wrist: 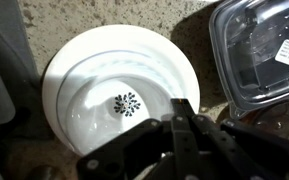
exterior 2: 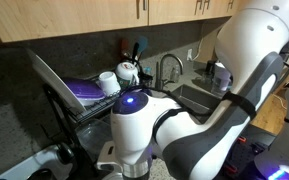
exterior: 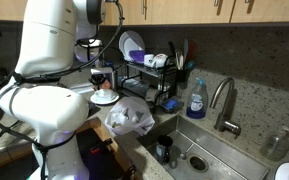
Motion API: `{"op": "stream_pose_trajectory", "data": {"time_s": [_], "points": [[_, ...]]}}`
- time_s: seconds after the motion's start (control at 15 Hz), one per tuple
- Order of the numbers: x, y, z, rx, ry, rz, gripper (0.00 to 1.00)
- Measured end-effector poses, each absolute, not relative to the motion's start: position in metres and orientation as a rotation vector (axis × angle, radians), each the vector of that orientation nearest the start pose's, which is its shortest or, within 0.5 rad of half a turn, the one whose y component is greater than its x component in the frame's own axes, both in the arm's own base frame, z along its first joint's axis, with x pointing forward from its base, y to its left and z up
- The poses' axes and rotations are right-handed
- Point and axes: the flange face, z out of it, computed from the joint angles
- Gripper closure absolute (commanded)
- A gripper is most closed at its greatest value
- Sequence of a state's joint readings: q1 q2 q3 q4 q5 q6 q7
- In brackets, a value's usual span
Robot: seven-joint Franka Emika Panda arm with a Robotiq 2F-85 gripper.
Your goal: Move the black object from the black bowl to the white bowl
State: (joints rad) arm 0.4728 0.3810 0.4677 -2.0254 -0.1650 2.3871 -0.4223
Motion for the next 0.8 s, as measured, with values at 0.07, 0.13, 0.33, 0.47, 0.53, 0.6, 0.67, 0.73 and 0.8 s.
{"op": "stream_pose_trajectory", "data": {"time_s": [0.07, 0.13, 0.33, 0.47, 0.53, 0.6, 0.67, 0.73, 0.8], "points": [[0.367, 0.483, 0.278, -2.315, -2.041, -0.019, 0.99], [0.371, 0.485, 0.275, -2.325, -2.034, -0.014, 0.99], [0.385, 0.492, 0.269, -2.348, -2.005, -0.005, 0.71], [0.393, 0.496, 0.267, -2.352, -1.992, 0.000, 0.67], [0.396, 0.499, 0.267, -2.354, -1.987, -0.001, 0.61], [0.399, 0.500, 0.268, -2.355, -1.983, -0.004, 0.53], [0.401, 0.502, 0.269, -2.357, -1.982, -0.008, 0.47], [0.402, 0.502, 0.270, -2.358, -1.981, -0.011, 0.40], [0.402, 0.502, 0.270, -2.358, -1.981, -0.011, 0.31]]}}
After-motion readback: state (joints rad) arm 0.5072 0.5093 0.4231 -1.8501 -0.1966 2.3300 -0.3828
